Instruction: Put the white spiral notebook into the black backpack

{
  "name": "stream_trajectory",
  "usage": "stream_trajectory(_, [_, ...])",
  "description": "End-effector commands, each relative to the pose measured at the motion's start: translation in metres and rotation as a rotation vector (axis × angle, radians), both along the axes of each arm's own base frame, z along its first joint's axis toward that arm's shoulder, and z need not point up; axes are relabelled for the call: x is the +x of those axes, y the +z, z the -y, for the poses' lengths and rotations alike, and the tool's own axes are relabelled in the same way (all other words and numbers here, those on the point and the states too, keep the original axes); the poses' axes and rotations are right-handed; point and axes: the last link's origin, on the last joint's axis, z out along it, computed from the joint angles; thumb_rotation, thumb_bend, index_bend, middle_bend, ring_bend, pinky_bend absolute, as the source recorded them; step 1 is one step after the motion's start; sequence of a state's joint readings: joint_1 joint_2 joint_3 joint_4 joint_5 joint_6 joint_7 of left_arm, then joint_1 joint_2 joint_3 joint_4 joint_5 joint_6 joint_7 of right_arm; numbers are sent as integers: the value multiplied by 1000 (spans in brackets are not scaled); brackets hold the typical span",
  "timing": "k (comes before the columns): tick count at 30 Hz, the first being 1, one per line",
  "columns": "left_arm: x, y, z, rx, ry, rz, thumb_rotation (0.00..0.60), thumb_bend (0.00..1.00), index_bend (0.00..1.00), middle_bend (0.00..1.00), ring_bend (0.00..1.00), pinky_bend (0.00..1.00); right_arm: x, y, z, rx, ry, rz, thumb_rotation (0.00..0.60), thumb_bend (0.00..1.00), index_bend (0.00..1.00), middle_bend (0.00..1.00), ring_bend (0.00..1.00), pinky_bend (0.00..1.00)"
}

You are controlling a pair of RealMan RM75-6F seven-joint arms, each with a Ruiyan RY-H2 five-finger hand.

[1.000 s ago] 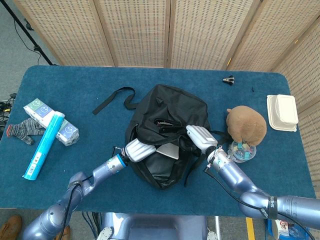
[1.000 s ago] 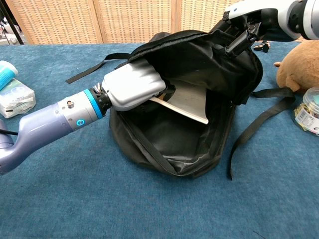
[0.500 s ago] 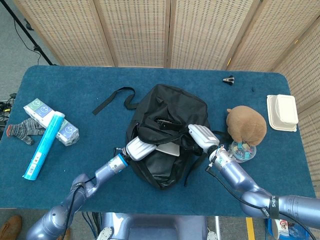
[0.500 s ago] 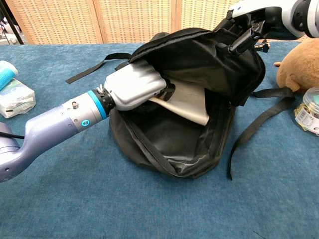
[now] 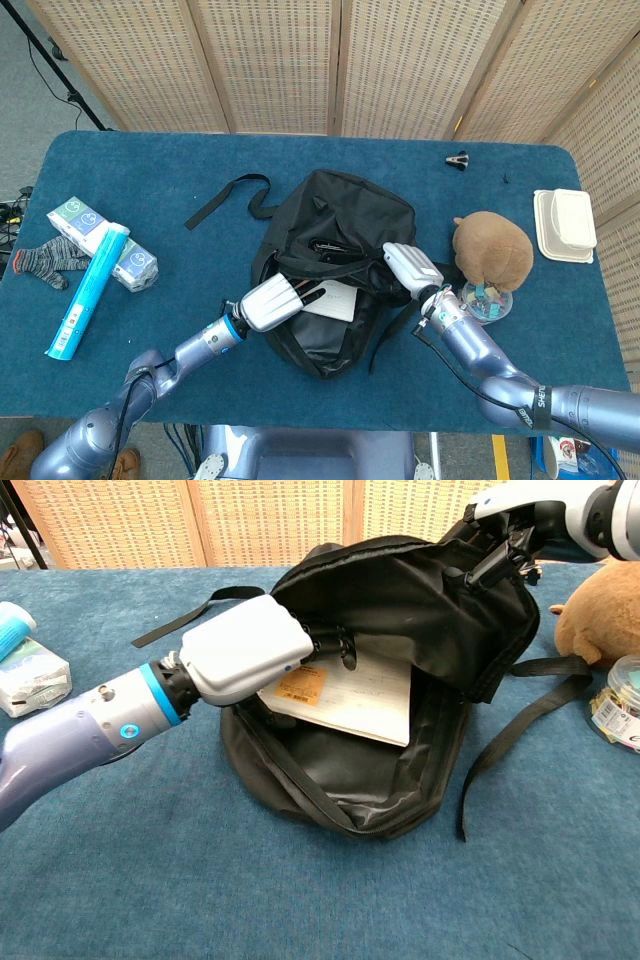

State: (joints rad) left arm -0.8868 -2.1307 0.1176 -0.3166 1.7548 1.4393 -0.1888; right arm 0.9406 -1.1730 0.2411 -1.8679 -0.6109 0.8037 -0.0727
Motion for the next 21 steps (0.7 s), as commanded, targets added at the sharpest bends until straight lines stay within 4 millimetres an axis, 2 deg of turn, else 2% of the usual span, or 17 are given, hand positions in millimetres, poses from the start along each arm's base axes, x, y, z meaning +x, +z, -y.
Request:
stream_trajectory(1, [-7, 11, 7, -49, -15, 50, 600, 16, 271, 211, 190, 504, -3, -1, 3, -10, -12, -5, 600, 653, 604, 627, 581, 727])
stream_trajectory(8, [-18, 33, 15, -82, -44, 114, 600, 0, 249, 186, 167, 479, -19, -2, 12, -45, -74, -19, 600, 653, 604, 627, 581, 727])
stream_trajectory(14, [-28, 61, 14, -98, -30, 185, 600, 0, 249, 183, 165, 479, -37, -6, 17, -62, -133, -33, 600, 653, 604, 627, 581, 727])
stream_trajectory(21, [-51, 110, -1, -48, 74, 289, 600, 0, 249, 172, 161, 479, -45, -16, 6, -28, -127, -40, 600, 653, 604, 628, 581, 726])
